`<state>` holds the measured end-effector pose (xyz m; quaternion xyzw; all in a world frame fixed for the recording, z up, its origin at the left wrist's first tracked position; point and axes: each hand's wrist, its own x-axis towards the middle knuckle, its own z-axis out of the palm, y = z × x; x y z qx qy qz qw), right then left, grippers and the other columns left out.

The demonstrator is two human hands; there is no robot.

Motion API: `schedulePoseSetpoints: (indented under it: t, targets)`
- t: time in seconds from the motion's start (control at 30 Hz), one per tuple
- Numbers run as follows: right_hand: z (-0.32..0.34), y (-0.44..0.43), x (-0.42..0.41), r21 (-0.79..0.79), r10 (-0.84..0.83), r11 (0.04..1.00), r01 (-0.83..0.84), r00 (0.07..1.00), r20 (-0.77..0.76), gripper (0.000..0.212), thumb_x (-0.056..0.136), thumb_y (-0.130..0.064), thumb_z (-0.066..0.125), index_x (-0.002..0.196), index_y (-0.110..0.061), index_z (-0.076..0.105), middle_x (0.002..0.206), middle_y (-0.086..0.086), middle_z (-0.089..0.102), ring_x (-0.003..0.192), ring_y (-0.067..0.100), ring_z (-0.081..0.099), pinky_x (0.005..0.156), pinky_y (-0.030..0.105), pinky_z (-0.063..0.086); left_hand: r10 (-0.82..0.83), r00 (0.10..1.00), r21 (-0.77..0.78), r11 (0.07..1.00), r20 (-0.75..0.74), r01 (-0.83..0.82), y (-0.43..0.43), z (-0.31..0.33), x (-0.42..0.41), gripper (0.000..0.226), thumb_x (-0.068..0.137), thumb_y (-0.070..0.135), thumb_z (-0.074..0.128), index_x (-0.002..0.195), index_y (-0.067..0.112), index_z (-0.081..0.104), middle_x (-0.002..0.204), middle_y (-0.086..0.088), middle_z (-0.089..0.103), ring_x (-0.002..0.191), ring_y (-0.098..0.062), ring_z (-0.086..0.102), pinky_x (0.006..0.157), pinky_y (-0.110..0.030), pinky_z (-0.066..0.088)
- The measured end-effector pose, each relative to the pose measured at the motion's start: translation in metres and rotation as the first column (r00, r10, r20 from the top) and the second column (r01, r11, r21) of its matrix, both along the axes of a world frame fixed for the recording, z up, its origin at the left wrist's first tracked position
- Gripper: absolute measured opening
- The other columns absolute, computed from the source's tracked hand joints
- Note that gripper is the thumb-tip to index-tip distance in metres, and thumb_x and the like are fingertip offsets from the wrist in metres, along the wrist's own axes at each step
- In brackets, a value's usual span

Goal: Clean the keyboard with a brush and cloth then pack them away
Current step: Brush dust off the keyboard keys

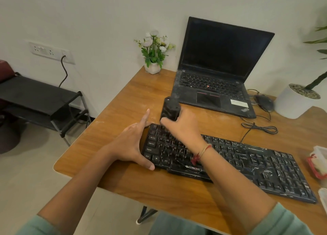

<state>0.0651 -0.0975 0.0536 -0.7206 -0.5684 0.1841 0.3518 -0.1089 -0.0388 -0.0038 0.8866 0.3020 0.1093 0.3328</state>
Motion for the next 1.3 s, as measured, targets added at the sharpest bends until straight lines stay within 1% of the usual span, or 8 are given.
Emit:
schedulePoseSetpoints:
  t: [0.13, 0.27, 0.4, 0.6, 0.7, 0.87, 1.2, 1.3]
  targets:
    - [-0.002, -0.015, -0.021, -0.107, 0.193, 0.976, -0.192, 0.981, 0.000, 0.014, 0.074, -0.026, 0.070, 0.077, -0.018, 0.058, 0.065, -0.003, 0.061, 0.056, 0.008, 0.056, 0.051, 0.023, 0.047, -0.026, 0.998, 0.042, 0.999, 0.061, 0.023, 0.002, 0.002, 0.002, 0.142, 0.038, 0.074, 0.079, 0.149, 0.023, 0.008, 0.139, 0.031, 0.027, 0.125, 0.017, 0.026, 0.115, -0.034, 0.022]
    - [0.009, -0.001, -0.001, -0.070, 0.000, 0.998, 0.003, 0.999, 0.041, 0.023, 0.076, -0.028, 0.070, 0.066, -0.024, 0.050, 0.057, -0.010, 0.054, 0.050, 0.001, 0.050, 0.044, 0.018, 0.038, 0.001, 1.000, 0.005, 1.000, 0.008, -0.001, 0.001, -0.001, 0.001, 0.154, 0.039, 0.072, 0.081, 0.142, 0.039, -0.029, 0.151, 0.015, 0.023, 0.137, -0.006, 0.022, 0.117, -0.032, 0.012]
    - [0.002, -0.012, -0.027, -0.140, 0.197, 0.971, -0.196, 0.980, -0.001, 0.017, 0.074, -0.027, 0.069, 0.072, -0.022, 0.054, 0.061, -0.006, 0.057, 0.054, 0.008, 0.054, 0.045, 0.026, 0.045, -0.021, 0.998, 0.028, 0.999, 0.057, 0.019, 0.002, 0.003, 0.001, 0.134, 0.038, 0.081, 0.074, 0.147, 0.027, 0.017, 0.140, 0.027, 0.032, 0.126, 0.012, 0.029, 0.114, -0.041, 0.024]
    - [0.004, -0.001, 0.005, -0.067, -0.057, 0.996, 0.058, 0.998, 0.005, 0.016, 0.076, -0.030, 0.068, 0.072, -0.022, 0.055, 0.063, -0.005, 0.061, 0.055, 0.008, 0.056, 0.046, 0.023, 0.043, 0.005, 1.000, 0.006, 1.000, -0.013, -0.005, 0.001, -0.001, 0.001, 0.156, 0.037, 0.073, 0.080, 0.142, 0.037, -0.030, 0.154, 0.009, 0.025, 0.140, -0.010, 0.023, 0.118, -0.035, 0.013]
    - [-0.003, -0.011, -0.011, -0.153, 0.128, 0.976, -0.156, 0.975, -0.182, 0.015, 0.076, -0.025, 0.070, 0.085, -0.014, 0.065, 0.076, 0.004, 0.069, 0.069, 0.017, 0.065, 0.058, 0.034, 0.055, -0.003, 1.000, 0.009, 1.000, 0.004, 0.003, 0.003, 0.000, 0.002, 0.156, 0.039, 0.072, 0.081, 0.147, 0.033, -0.024, 0.156, 0.010, 0.021, 0.141, -0.009, 0.021, 0.119, -0.040, 0.014]
    - [0.004, 0.000, 0.004, -0.074, 0.005, 0.997, -0.002, 0.999, 0.040, 0.018, 0.075, -0.031, 0.068, 0.080, -0.015, 0.061, 0.069, -0.001, 0.064, 0.059, 0.009, 0.057, 0.053, 0.027, 0.048, 0.002, 1.000, 0.014, 1.000, -0.005, -0.002, 0.001, -0.001, 0.001, 0.156, 0.038, 0.074, 0.079, 0.145, 0.034, -0.028, 0.155, 0.007, 0.024, 0.140, -0.011, 0.023, 0.119, -0.036, 0.012]
    - [-0.003, -0.003, 0.004, -0.038, 0.007, 0.999, -0.007, 1.000, -0.015, 0.018, 0.074, -0.029, 0.069, 0.077, -0.013, 0.061, 0.062, -0.005, 0.058, 0.054, 0.008, 0.053, 0.045, 0.015, 0.040, 0.008, 1.000, 0.016, 1.000, -0.011, -0.007, 0.003, -0.002, 0.001, 0.154, 0.037, 0.077, 0.077, 0.144, 0.039, -0.026, 0.155, 0.007, 0.021, 0.141, -0.012, 0.022, 0.119, -0.040, 0.013]
    - [-0.007, -0.011, -0.014, -0.140, 0.213, 0.966, -0.217, 0.976, -0.043, 0.016, 0.071, -0.031, 0.070, 0.077, -0.023, 0.058, 0.067, -0.007, 0.060, 0.059, 0.009, 0.057, 0.051, 0.022, 0.044, -0.020, 0.999, 0.032, 0.999, 0.033, 0.019, 0.004, -0.001, 0.002, 0.149, 0.038, 0.080, 0.075, 0.152, 0.021, 0.000, 0.145, 0.025, 0.026, 0.131, 0.001, 0.028, 0.116, -0.042, 0.021]
